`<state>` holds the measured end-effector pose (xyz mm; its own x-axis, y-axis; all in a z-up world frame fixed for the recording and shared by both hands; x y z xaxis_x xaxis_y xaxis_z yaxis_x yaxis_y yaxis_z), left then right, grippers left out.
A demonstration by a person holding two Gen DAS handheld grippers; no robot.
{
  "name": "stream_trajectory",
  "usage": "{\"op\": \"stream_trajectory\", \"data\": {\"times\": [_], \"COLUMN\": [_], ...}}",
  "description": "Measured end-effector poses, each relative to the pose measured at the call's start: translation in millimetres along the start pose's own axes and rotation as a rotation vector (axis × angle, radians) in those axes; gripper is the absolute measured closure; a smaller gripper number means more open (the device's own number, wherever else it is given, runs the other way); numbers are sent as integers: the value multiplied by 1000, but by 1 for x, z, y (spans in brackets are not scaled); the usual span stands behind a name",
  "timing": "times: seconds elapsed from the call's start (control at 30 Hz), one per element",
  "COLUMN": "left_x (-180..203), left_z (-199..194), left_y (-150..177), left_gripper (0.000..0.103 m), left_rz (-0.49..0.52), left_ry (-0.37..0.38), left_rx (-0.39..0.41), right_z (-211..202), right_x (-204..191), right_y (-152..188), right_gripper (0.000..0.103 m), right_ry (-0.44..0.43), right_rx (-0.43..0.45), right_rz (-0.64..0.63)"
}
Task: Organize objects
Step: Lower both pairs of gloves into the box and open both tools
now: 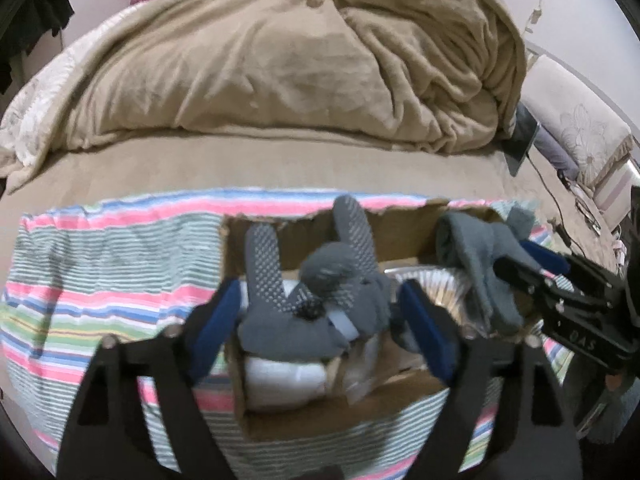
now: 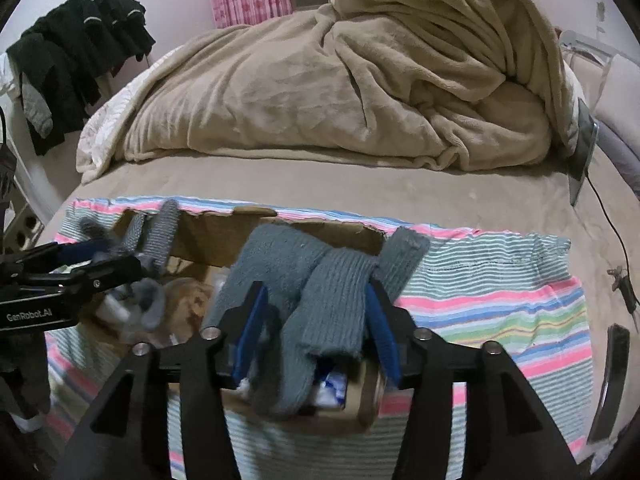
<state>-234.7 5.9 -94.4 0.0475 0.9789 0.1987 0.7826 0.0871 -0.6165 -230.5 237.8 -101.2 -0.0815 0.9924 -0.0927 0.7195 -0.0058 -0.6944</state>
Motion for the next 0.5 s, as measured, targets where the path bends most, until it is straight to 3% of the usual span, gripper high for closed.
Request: {"op": "stream_trajectory", "data": {"times": [0.27,0.5], "left_x": [-4,-5], "left_z": [-36,-76], "left_y": [8,31], "left_gripper": [16,16], "left_rz": [1,-17], "left_ry": [-10,-12], "left_rx": [34,61], "right_z": [-36,-60], "right_x": [-19,-41], "right_y": [11,29], "right_gripper": [31,31], "right_ry": [-32,-63], "right_rx": [16,6], "right_rz": [-11,-42]}}
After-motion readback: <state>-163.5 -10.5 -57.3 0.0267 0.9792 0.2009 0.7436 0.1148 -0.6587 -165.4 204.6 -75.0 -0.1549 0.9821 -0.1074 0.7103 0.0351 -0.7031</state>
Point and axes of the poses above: each gripper's, at about its wrist camera, not at the fingertips, and z roughly the way its jaws point, x to its right, y to its underside, the point moved 8 cm from there along z, roughly the way its jaws point, and after that the axes turned 3 degrees about -z, right-handed, at the moved point
